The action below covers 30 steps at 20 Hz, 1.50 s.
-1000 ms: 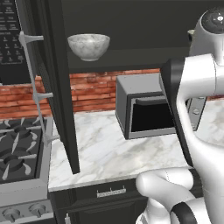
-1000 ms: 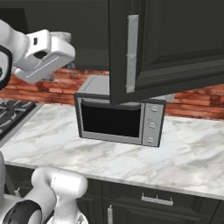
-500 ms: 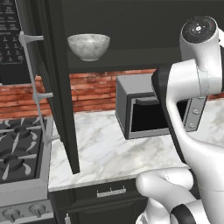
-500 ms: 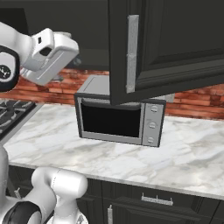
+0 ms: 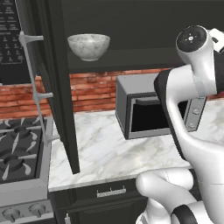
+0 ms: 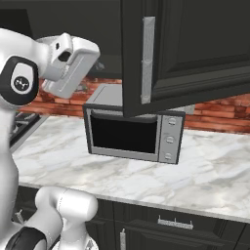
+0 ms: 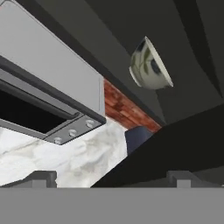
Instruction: Move the bowls from the cabinet to the plates on the dining table.
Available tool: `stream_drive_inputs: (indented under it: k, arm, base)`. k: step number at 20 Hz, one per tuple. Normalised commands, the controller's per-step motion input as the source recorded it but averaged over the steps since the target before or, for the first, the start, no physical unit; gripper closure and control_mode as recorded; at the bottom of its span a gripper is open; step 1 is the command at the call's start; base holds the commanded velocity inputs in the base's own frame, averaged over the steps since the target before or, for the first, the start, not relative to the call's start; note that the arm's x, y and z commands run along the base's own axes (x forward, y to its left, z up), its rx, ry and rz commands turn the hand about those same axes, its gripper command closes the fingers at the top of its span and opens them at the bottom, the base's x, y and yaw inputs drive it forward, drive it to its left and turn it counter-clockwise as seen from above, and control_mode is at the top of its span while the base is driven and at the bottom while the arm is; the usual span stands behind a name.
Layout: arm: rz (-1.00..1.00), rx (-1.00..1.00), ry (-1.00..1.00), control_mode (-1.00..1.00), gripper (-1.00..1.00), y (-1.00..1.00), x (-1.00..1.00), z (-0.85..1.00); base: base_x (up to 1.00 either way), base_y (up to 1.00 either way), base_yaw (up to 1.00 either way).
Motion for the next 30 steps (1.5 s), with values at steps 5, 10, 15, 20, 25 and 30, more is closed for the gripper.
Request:
stream_drive_inputs:
  k: [5,10,15,20,25,30]
  arm:
    - [-0.07,-0.09,0.09,-1.00,-1.00,-0.16,0.08,-0.08]
    - [-0.06,-0.06,0.07,-1.00,-1.00,0.00,0.18,0.00]
    - [-0.10,-0.09,0.09,-1.00,-1.00,0.00,0.05,0.04]
    - [-0.13,-0.06,0.08,-1.00,-1.00,0.00,0.00,0.00]
    - [-0.16,-0.02,0.04,-1.00,-1.00,0.00,0.00,0.00]
    - [-0.17,0.00,0.00,-1.00,-1.00,0.00,0.00,0.00]
  base:
    - [0.00,0.00,0.00]
    - [0.00,0.00,0.00]
    - [0.00,0.00,0.00]
    - [0.00,0.00,0.00]
    - [0.00,0.00,0.00]
    - [0.00,0.00,0.00]
